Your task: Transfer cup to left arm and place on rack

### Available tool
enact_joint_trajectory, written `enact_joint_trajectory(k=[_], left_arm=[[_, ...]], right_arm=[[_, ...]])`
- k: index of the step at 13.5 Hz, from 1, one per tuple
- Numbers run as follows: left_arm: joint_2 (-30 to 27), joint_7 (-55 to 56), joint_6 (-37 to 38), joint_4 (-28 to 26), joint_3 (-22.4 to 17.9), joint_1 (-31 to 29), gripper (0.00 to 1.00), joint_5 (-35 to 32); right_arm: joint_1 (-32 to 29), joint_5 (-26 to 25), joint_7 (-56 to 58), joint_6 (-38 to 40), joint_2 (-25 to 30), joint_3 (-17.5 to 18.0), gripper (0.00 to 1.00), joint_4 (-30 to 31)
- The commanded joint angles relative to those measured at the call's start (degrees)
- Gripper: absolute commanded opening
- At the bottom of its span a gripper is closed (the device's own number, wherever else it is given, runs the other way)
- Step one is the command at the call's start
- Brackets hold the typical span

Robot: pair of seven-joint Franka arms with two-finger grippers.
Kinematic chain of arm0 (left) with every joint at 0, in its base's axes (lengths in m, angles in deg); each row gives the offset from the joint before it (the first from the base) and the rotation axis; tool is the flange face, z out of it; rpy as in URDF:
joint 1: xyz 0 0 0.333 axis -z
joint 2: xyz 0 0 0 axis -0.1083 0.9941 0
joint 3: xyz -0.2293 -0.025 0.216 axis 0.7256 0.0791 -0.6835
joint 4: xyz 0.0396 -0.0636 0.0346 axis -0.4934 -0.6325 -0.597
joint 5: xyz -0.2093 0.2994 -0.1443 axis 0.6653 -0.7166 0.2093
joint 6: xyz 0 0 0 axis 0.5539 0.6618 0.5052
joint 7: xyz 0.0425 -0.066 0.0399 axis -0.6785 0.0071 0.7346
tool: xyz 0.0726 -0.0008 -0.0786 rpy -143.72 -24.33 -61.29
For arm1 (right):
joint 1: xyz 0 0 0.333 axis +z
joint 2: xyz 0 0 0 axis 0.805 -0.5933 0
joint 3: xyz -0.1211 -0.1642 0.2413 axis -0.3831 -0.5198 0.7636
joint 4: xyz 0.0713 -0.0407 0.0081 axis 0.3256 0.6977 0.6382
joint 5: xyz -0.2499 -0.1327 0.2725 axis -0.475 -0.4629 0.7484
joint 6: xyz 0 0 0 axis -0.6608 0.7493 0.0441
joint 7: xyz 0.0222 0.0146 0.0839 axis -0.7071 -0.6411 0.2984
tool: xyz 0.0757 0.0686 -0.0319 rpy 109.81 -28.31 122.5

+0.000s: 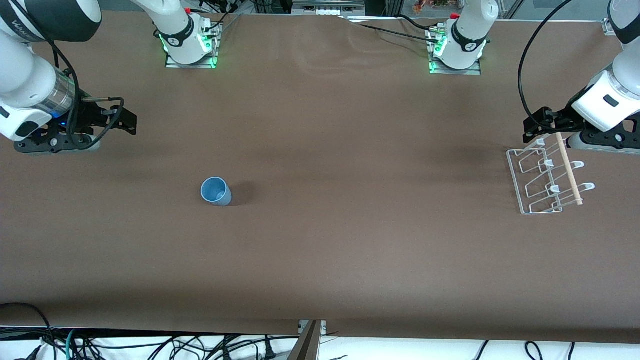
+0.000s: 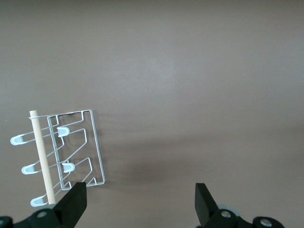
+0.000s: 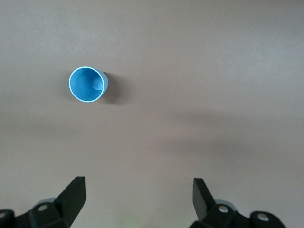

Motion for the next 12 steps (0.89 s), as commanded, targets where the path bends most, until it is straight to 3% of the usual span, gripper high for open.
enact_joint_trajectory(k=[1, 12], left_arm=[[-0.73, 0.55, 0.38, 0.22, 0.23, 0.04, 1.00, 0.07], [-0.73, 0.55, 0.47, 0.30, 0.32, 0.04, 1.00, 0.07]], right_arm=[[0.06, -0.69, -0.15, 1.14, 0.03, 0.18, 0.99, -0.79], [-0.02, 0.54, -0.95, 2.81, 0.21, 0.10, 0.99, -0.44]])
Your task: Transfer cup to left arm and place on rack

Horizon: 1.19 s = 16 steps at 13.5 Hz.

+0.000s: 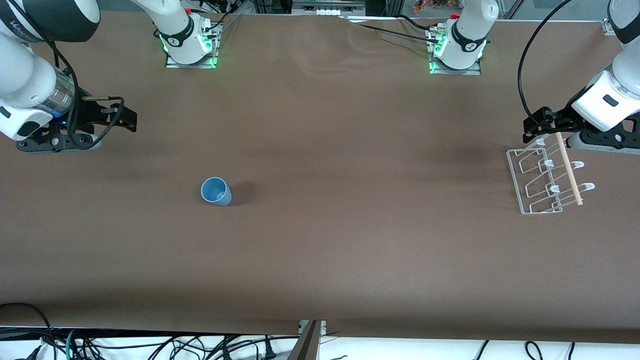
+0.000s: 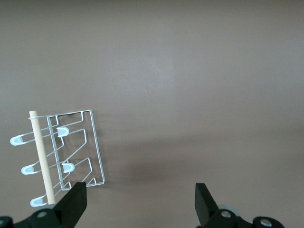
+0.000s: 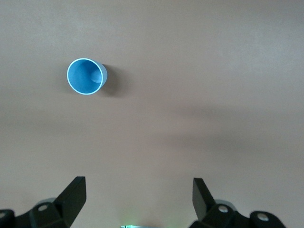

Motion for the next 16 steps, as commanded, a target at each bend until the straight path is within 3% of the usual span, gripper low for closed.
enact_joint_trajectory(k=[1, 9, 13, 16], left_arm=[[-0.71, 0.55, 0.38, 0.29, 0.21, 0.04, 1.00, 0.07], [-0.71, 0.63, 0.38, 0.64, 1.44, 0.04, 1.00, 0.07], [-0.62, 0.55, 0.38, 0.73, 1.44, 0.04, 1.00, 0.07], [-0.62, 0.63, 0.38, 0.64, 1.44, -0.05, 1.00, 0.07]], right_arm=[[0.03, 0.17, -0.86, 1.00, 0.29, 0.40, 0.99, -0.30], [0.03, 1.22, 0.19, 3.46, -0.41, 0.49, 0.99, -0.38], [-0.67, 7.10, -0.77, 3.37, -0.94, 0.06, 0.99, -0.73], [-0.24, 7.29, -1.66, 2.15, -2.94, 0.05, 0.99, -0.73]])
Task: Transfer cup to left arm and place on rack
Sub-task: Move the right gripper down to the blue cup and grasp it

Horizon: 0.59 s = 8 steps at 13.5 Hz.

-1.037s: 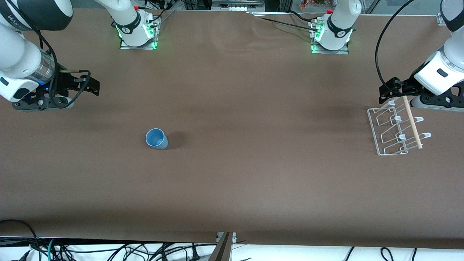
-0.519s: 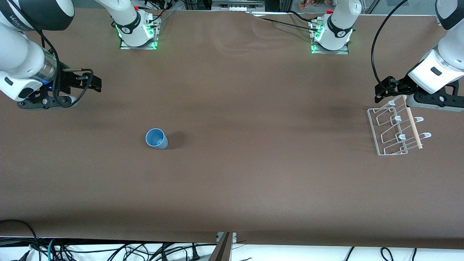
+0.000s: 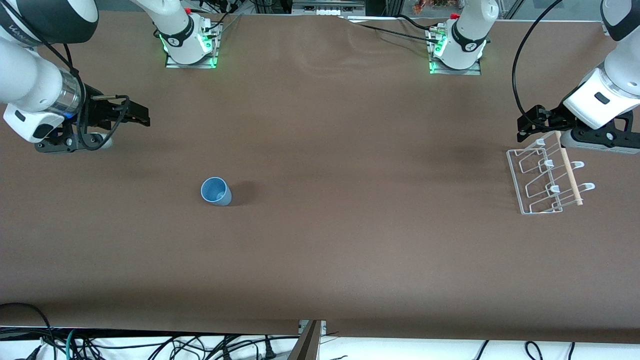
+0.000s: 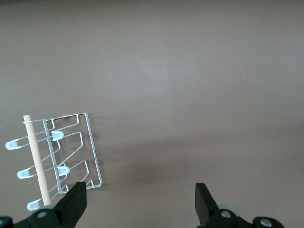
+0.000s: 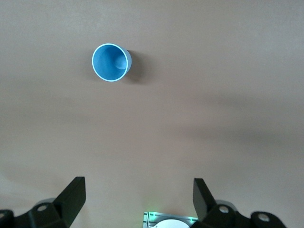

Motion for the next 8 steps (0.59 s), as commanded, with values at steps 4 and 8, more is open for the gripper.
enact_joint_trajectory(k=[4, 8], left_arm=[[-0.59, 0.63, 0.38, 0.44, 0.17, 0.01, 1.00, 0.07], [-0.59, 0.55, 0.47, 0.44, 0.08, -0.08, 1.00, 0.07]], right_arm=[[0.44, 1.51, -0.53, -8.60, -10.92, 0.55, 0.99, -0.84], [3.51, 1.78, -1.23, -20.11, -18.58, 0.72, 0.99, -0.49]])
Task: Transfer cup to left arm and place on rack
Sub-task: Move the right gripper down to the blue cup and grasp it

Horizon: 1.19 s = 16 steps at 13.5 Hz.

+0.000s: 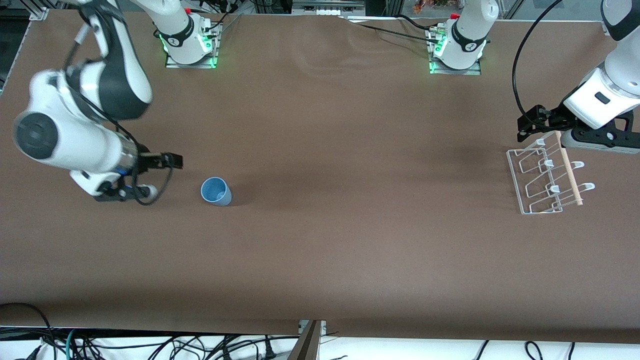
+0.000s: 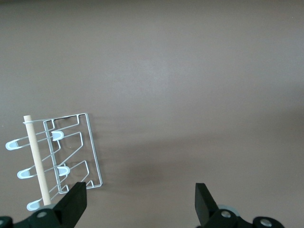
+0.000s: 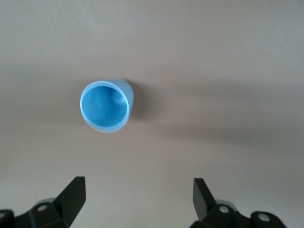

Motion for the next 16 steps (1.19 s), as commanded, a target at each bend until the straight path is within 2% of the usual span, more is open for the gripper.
enact_joint_trajectory(k=[1, 4, 11, 14, 16], left_arm=[[-0.67, 0.55, 0.47, 0.29, 0.09, -0.06, 1.00, 0.07], [-0.67, 0.55, 0.47, 0.29, 0.09, -0.06, 1.00, 0.07], [-0.59, 0.55, 0.47, 0.38, 0.09, 0.02, 1.00, 0.07], [-0.67, 0.55, 0.55, 0.38, 0.09, -0.06, 1.00, 0.07], [-0.67, 0.55, 0.73, 0.29, 0.09, -0.06, 1.00, 0.07]], right_arm=[[2.14, 0.71, -0.16, -5.13, -4.96, 0.10, 0.99, -0.83], [2.94, 0.62, 0.11, -10.85, -9.28, 0.45, 0.99, -0.66], [2.67, 0.62, 4.68, -11.83, -11.92, 0.54, 0.98, -0.57], [3.02, 0.62, 4.77, -11.65, -12.80, 0.54, 0.91, -0.48], [3.11, 0.62, 4.68, -11.57, -12.98, 0.54, 0.82, -0.48]])
